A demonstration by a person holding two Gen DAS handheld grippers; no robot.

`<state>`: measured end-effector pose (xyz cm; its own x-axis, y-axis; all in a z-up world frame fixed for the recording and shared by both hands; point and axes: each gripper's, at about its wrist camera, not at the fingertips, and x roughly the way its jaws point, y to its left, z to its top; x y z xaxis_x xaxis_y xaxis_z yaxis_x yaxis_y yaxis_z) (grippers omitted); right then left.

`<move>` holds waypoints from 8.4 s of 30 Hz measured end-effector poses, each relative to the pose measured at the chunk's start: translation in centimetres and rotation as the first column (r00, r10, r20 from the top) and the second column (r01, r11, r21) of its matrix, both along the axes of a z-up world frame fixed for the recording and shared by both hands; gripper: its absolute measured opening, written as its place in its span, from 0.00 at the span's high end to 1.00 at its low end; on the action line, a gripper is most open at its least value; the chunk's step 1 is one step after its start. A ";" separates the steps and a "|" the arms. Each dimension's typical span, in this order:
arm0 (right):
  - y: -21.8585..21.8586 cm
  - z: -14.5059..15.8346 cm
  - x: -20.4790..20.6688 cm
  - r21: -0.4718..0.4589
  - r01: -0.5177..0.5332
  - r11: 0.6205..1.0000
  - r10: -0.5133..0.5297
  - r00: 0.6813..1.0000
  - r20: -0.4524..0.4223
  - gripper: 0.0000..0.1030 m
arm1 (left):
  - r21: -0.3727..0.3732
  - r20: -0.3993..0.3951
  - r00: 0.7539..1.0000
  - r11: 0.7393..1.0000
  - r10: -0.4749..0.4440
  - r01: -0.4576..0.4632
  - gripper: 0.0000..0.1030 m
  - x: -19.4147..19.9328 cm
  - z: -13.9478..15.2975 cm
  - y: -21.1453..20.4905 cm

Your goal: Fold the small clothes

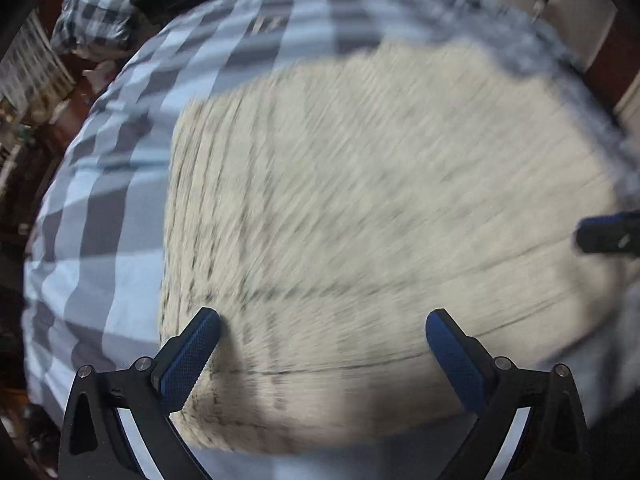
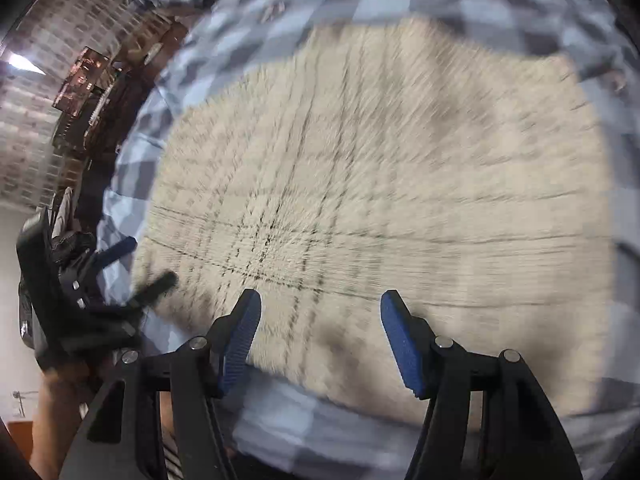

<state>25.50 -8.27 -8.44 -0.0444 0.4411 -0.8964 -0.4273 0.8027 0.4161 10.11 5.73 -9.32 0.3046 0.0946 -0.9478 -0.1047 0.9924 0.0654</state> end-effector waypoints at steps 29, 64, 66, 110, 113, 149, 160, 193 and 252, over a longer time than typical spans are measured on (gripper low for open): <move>1.4 -3.9 8.1 -0.068 0.019 0.998 0.006 0.937 0.350 0.32 | -0.105 0.111 0.992 0.993 0.058 -0.046 0.00 12.8 -2.4 3.2; -28.5 -2.9 -7.2 0.127 0.767 0.629 -0.697 0.629 -0.345 0.17 | -0.277 -0.132 0.971 0.933 0.200 -0.230 0.04 -8.5 1.9 6.2; -29.2 -4.6 -6.3 0.035 0.805 0.593 -0.749 0.567 -0.343 0.17 | -0.357 -0.147 0.963 0.896 0.226 -0.264 0.04 -7.7 1.0 6.8; -28.9 2.0 -5.1 0.326 0.669 0.668 -0.541 0.737 -0.406 0.91 | -0.754 -0.098 0.959 0.609 0.267 -0.247 0.84 -12.7 10.3 11.7; -27.1 2.2 1.8 0.325 0.681 0.656 -0.579 0.730 -0.363 0.92 | -0.759 -0.097 0.936 0.583 0.339 -0.291 0.84 -7.0 8.7 13.8; -2.1 -4.3 -4.7 -0.229 -0.081 0.970 0.146 0.948 0.283 0.22 | -0.333 0.051 0.998 0.941 -0.042 0.057 0.83 -1.3 1.0 0.1; -22.6 -4.7 0.8 -0.403 0.554 0.728 -0.499 0.832 0.242 0.06 | -0.181 -0.042 0.895 0.878 0.444 -0.443 0.82 -6.6 3.5 14.9; -26.0 0.1 -1.5 -0.007 0.815 0.580 -0.791 0.566 0.231 0.01 | -0.276 0.266 0.872 0.899 0.411 -0.340 0.81 -7.3 9.5 11.4; -23.7 -5.1 -3.8 0.025 0.744 0.668 -0.728 0.660 -0.184 0.72 | -0.074 0.140 0.976 0.985 0.166 -0.156 0.00 -9.9 6.8 0.6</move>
